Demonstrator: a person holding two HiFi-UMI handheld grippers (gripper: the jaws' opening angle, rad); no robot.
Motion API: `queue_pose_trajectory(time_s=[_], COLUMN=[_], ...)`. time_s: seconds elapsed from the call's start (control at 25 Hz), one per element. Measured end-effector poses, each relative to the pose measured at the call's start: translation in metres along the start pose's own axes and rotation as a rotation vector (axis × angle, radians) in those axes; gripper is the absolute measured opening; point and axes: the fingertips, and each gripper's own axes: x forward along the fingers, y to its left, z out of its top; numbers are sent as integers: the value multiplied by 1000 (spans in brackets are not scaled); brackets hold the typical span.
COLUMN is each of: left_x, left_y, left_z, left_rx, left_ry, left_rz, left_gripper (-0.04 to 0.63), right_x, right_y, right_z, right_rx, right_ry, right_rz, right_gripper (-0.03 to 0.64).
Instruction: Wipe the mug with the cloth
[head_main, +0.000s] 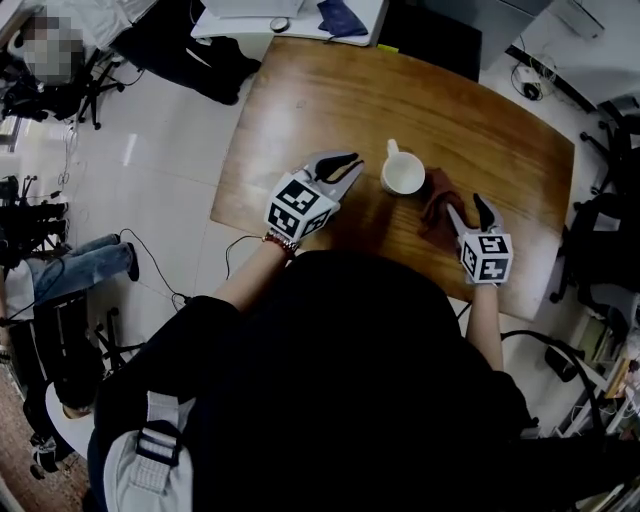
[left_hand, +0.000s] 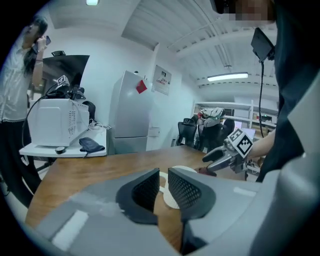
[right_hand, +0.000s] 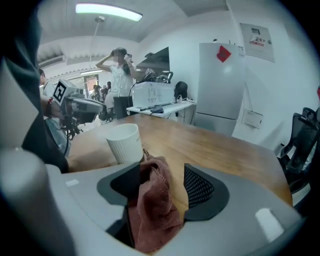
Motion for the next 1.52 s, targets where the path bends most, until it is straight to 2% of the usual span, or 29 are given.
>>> queue_pose_trajectory(time_s=[0.12, 0.28, 0.56, 0.92, 1.24, 1.52], left_x=[-5, -11, -17, -27, -34, -39], left_y=[-9, -14, -20, -32, -40, -40], left_z=[22, 48, 70, 100, 119, 119], left_rx=[5, -3, 31, 47, 42, 65], left_ry=[-68, -147, -192, -275, -297, -281], left_rz=[-21, -41, -39, -63, -86, -85], left_gripper=[63, 61, 27, 25, 28, 28], right_x=[-33, -63, -92, -103, -111, -106], right_y=[3, 15, 42, 65, 74, 76], right_z=[29, 74, 141, 160, 176, 176], right_rx=[30, -7, -83, -105, -129, -165], right_ry=[-105, -212, -360, -411, -478, -461], right_rz=[-26, -51, -36, 1, 15, -22], right_gripper=[270, 270, 270, 270, 268, 264])
